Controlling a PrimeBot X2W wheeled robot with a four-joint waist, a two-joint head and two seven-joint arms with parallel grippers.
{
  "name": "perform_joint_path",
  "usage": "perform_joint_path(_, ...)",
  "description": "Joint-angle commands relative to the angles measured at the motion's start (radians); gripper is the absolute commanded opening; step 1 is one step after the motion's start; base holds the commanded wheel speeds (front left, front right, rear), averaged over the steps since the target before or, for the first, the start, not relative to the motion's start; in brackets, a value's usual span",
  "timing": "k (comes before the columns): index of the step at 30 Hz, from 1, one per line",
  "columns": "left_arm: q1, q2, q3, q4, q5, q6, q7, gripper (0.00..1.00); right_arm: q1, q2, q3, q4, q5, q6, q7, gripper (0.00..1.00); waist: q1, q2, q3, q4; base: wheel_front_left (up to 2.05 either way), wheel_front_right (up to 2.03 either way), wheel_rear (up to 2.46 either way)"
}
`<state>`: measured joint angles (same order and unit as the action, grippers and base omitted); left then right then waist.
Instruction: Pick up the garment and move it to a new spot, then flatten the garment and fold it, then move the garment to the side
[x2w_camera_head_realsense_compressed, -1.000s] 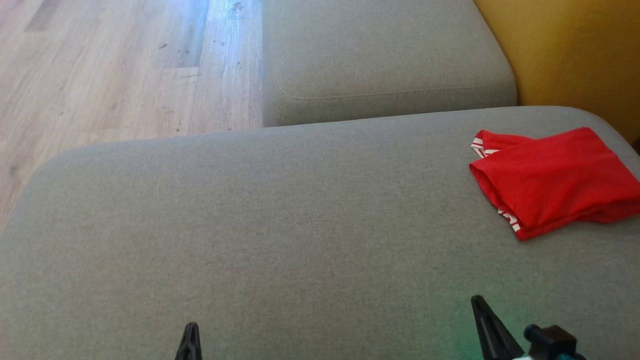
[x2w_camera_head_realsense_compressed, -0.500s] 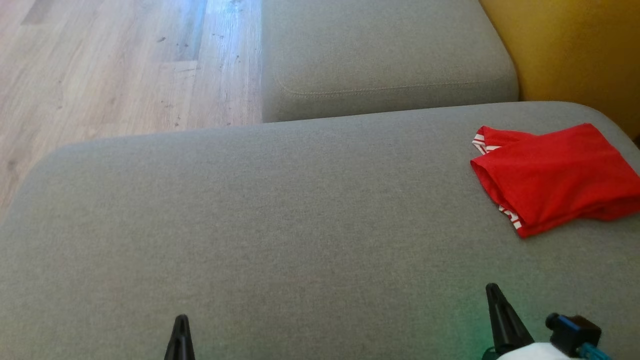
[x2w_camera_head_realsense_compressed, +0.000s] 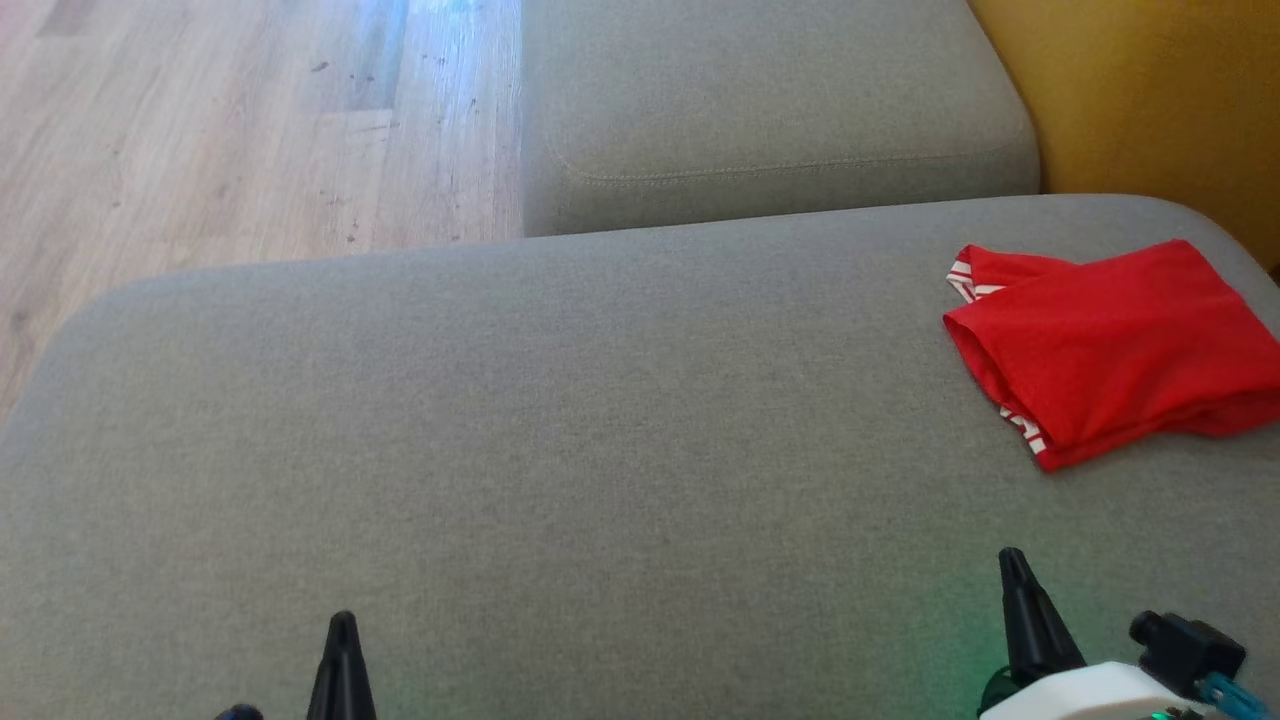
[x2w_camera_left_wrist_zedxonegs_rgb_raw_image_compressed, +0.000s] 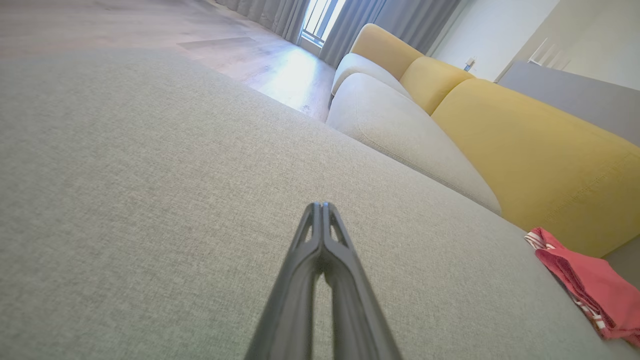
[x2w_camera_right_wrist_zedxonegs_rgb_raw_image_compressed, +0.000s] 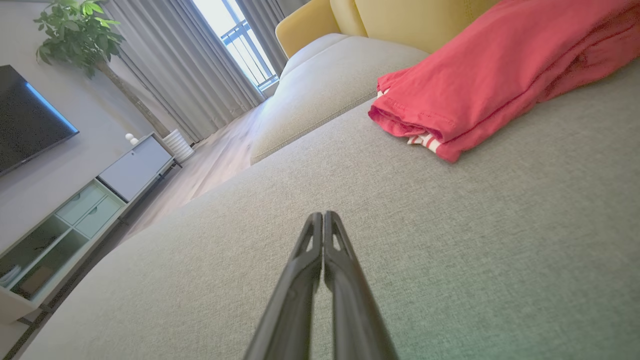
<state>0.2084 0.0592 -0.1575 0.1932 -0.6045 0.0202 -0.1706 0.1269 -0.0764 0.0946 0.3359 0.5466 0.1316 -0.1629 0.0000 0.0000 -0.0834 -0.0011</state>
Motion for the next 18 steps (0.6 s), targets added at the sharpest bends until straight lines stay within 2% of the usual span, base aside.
perform_joint_path(1,-0.048,0.013,0.025,-0.023,-0.028,-0.007,0.004,0.00,-0.056,-0.003,-0.003,-0.033,0.030,0.000,0.005,0.00,0.0000,0.0000,0.001,0.000,0.00,0.00,0.00)
perform_joint_path(18,-0.097,0.017,0.061,-0.011,-0.222,-0.035,0.048,0.00,-0.090,-0.002,-0.036,-0.045,0.231,0.000,0.052,0.00,0.0000,0.0000,0.017,0.000,0.00,0.00,0.00)
